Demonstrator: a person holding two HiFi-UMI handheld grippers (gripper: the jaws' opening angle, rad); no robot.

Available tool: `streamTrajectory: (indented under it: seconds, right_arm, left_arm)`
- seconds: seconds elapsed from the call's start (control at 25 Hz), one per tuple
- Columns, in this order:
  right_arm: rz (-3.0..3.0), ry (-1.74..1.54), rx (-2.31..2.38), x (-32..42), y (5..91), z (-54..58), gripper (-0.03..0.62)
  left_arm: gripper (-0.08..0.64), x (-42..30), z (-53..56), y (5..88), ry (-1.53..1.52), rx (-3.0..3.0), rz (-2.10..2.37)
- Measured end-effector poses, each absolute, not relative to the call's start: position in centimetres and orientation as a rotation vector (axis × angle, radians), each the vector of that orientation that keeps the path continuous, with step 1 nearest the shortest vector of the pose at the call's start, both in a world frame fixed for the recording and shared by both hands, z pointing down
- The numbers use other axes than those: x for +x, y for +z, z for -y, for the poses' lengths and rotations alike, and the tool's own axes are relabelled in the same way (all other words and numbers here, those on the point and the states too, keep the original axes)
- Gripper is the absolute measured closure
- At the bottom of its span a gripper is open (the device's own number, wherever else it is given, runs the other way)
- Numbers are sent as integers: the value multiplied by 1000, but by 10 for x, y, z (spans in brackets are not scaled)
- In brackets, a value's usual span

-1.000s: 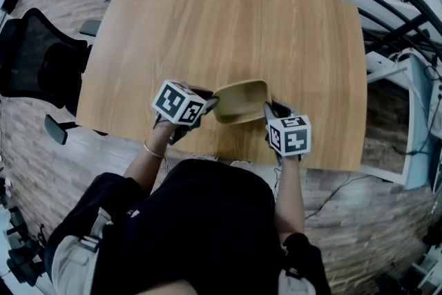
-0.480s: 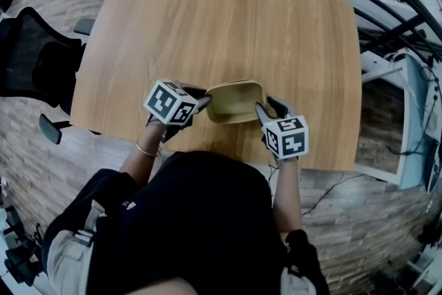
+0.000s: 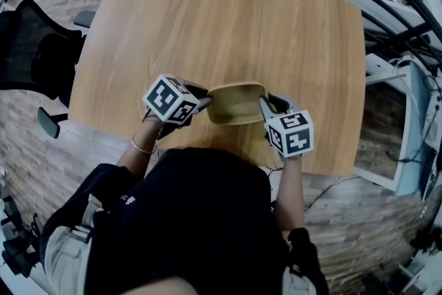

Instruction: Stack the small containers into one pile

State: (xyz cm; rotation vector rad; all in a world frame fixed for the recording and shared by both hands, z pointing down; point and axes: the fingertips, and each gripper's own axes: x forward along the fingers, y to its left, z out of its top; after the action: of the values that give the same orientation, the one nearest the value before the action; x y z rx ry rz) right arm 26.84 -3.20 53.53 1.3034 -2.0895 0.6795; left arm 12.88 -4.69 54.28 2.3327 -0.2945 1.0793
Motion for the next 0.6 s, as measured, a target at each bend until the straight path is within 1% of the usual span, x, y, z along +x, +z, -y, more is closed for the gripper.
streamTrajectory:
  seconds: [0.28, 0.48, 0.6]
  right_arm:
    - [2082, 751, 1203, 267, 523, 40, 543]
    - [2044, 795, 1110, 261, 526, 34, 543]
    - [2027, 825, 1088, 259, 532, 31, 543]
  left_arm:
    - [488, 129, 44, 530, 1046, 2282, 204]
    - [482, 124, 34, 535, 1161, 2269, 132]
    - [480, 124, 31, 538, 1172, 2253, 118]
